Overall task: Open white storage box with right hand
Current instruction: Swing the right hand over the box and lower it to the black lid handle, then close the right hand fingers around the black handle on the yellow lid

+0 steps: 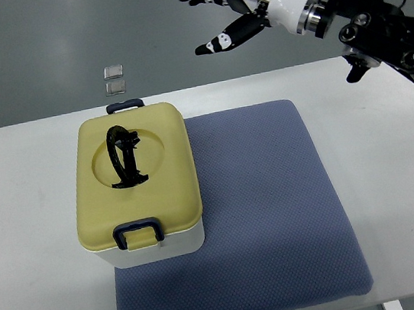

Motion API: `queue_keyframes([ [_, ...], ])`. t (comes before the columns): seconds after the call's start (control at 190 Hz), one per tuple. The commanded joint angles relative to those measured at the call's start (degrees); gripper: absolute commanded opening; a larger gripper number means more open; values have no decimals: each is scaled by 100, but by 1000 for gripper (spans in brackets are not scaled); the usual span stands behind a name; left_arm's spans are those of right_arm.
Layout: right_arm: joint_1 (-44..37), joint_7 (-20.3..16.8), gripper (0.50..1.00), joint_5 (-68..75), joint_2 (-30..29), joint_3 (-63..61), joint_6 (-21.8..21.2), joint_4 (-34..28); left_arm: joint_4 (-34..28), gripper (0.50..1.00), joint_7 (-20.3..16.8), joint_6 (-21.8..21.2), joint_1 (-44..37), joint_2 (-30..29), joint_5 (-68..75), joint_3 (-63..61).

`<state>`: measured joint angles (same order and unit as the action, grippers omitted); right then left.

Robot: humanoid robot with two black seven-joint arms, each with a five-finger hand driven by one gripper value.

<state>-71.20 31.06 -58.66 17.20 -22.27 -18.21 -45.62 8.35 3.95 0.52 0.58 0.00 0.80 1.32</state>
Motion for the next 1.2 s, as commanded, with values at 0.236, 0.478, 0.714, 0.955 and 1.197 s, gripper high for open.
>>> queue_keyframes([
  [0.236, -1810, 6, 917, -1991, -568, 944, -596, -694, 0, 1000, 0, 1, 3, 0, -1, 0],
  [0.478, -2443, 14, 913, -2984, -1324, 1471, -561, -852, 0, 1000, 0, 1, 3, 0, -1, 0],
  [0.714, -2530, 111, 911, -3757, -1720, 1700, -553, -861, 0, 1000, 0, 1, 3, 0, -1, 8],
  [0.955, -2530, 138, 905, -4285, -1720, 1972, -517, -922, 0, 1000, 0, 1, 3, 0, -1, 8],
  [1.197, -2530, 138, 881, -4434, -1720, 2306, -271, -922, 0, 1000, 0, 1, 3, 0, -1, 0],
])
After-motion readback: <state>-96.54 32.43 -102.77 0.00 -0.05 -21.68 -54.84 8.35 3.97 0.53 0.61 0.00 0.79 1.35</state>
